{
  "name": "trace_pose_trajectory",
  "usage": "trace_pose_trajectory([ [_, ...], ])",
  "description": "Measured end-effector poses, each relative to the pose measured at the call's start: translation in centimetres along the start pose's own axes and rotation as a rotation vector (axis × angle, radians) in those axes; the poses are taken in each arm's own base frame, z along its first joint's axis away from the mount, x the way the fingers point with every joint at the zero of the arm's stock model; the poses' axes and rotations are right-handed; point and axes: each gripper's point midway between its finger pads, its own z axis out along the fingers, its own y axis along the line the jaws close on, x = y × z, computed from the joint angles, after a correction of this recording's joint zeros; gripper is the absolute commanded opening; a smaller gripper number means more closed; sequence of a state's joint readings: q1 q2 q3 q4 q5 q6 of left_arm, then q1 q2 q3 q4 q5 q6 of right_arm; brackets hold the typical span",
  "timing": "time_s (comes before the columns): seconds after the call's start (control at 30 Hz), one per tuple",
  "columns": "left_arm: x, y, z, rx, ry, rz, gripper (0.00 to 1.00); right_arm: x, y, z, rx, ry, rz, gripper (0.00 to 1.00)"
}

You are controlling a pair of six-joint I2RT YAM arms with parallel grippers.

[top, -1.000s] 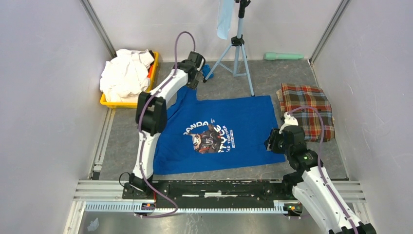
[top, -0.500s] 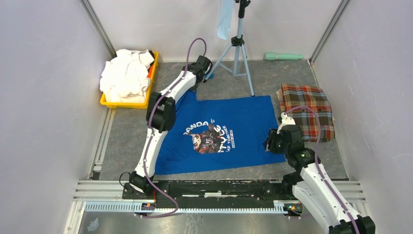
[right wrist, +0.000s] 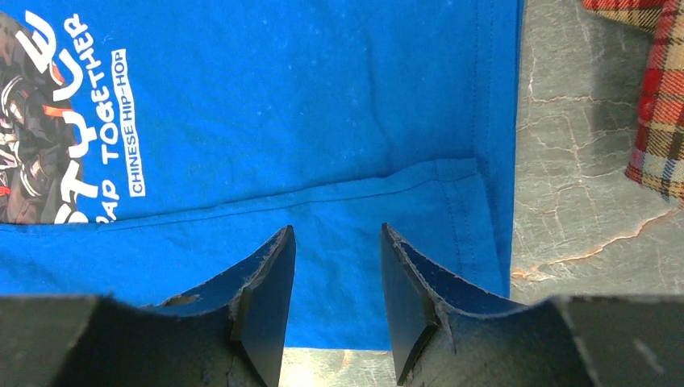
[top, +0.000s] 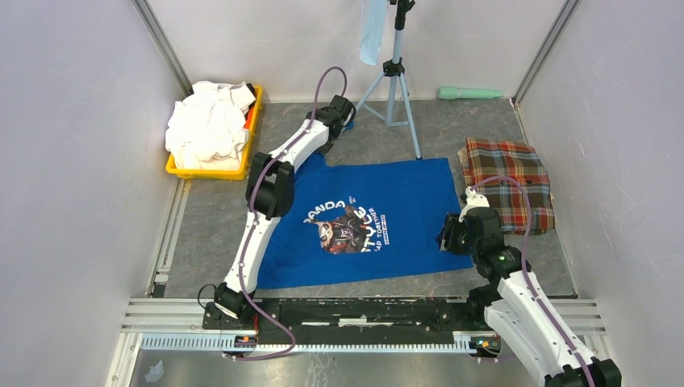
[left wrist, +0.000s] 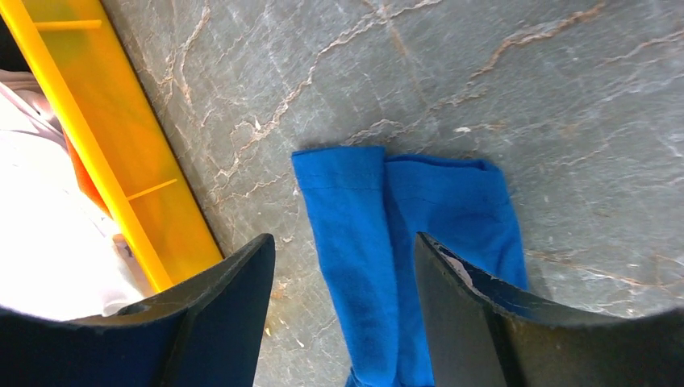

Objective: Fold and stack the mixed laundry pile
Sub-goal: Fold the T-shirt.

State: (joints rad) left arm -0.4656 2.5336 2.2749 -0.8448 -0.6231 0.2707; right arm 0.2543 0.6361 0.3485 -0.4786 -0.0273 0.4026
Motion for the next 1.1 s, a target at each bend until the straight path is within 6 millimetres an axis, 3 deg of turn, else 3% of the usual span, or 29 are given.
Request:
trace_pose_trajectory([
  [0.33, -0.5, -0.3, -0.5, -0.023, -0.011, 0.008, 0.66, 0.0, 0.0, 0.0, -0.003, -0.006, 0.0, 0.49],
  [0.77, 0.9, 0.1, 1.3, -0.033, 0.032, 0.005, 0.61, -0.1, 0.1, -0.1, -0.006, -0.008, -0.001, 0.49],
  [0.87, 0.9, 0.2, 1.3, -0.039, 0.032, 0.004, 0.55, -0.1, 0.1, -0.1, -0.007, -0.01, -0.001, 0.49],
  [0.97, 0.8, 0.6, 1.3, -0.058, 0.033, 0.001, 0.41, -0.1, 0.1, -0.1, -0.007, -0.011, -0.001, 0.49],
  [1.1, 0.8, 1.0, 1.3, -0.084, 0.031, -0.007, 0.11, -0.1, 0.1, -0.1, -0.007, -0.011, -0.001, 0.49],
])
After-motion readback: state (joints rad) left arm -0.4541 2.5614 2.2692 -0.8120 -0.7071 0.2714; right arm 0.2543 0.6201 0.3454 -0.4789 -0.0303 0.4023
